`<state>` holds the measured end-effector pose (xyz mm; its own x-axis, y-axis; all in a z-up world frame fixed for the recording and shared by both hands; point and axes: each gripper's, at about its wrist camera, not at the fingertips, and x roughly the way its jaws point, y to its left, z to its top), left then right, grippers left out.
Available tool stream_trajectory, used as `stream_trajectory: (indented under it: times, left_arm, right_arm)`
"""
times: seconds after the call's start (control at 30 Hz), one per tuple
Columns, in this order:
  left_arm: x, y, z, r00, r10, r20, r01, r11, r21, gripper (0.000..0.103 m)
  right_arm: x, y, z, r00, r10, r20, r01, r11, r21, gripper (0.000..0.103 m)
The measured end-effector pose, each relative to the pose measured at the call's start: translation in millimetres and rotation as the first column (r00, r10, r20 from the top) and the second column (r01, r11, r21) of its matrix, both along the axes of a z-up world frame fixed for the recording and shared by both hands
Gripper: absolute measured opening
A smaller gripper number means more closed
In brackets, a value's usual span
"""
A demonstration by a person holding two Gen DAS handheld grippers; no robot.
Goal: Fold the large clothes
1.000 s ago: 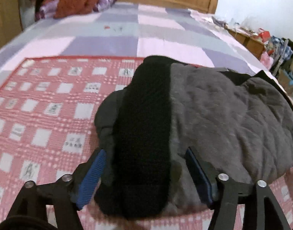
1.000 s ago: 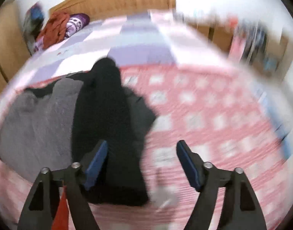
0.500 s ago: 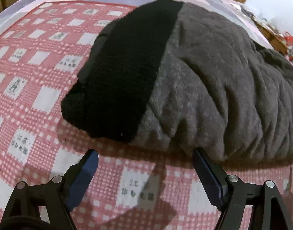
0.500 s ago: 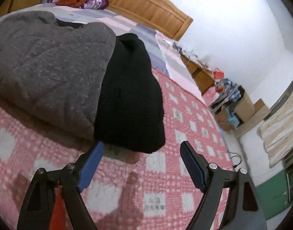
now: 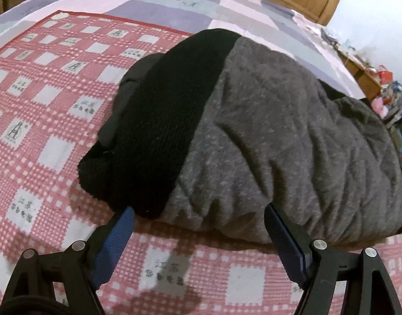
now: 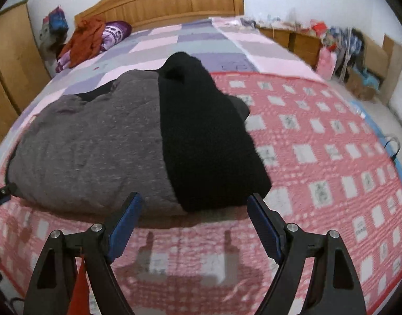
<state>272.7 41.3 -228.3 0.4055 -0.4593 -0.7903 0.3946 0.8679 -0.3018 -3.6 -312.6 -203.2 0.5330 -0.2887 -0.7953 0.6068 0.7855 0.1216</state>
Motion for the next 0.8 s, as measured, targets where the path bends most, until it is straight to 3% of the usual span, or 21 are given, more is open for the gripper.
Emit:
stream_trajectory:
  times: [0.13, 0.37, 0.5, 0.6, 0.73, 0.8]
  left_arm:
    - [2, 3, 7, 0.999, -0.002, 0.037, 0.001, 1.0, 0.026, 0.084]
    - [36, 21, 10, 0.998, -0.008, 0.057, 0.005, 0.999, 0.05, 0.084]
    - [61, 12, -8, 0.996, -0.09, 0.001, 0.09, 0.995, 0.048, 0.087]
    - [74, 4, -14, 0.993, -0.117, 0.001, 0.117, 0.991, 0.066, 0.101]
    - [90, -3, -34, 0.986, -0.135, -0.097, 0.138, 0.99, 0.023, 0.103]
    - [91, -8, -42, 0.98, -0.155, -0.122, 0.156, 0.988, -0.004, 0.103]
  right_arm:
    - [-2, 2, -3, 0.999, -0.05, 0.004, 0.05, 0.997, 0.053, 0.085]
    - [-3, -15, 7, 1.0, -0.006, -0.013, 0.006, 1.0, -0.008, 0.085]
    - [11, -38, 3, 0.998, 0.058, -0.025, -0.057, 0.998, 0.033, 0.085]
    - [27, -47, -8, 0.991, 0.122, -0.051, -0.119, 0.991, 0.06, 0.085]
    - [37, -68, -28, 0.99, 0.125, -0.061, -0.115, 0.982, 0.148, 0.103]
    - [37, -79, -40, 0.991, 0.124, -0.042, -0.11, 0.964, 0.244, 0.103]
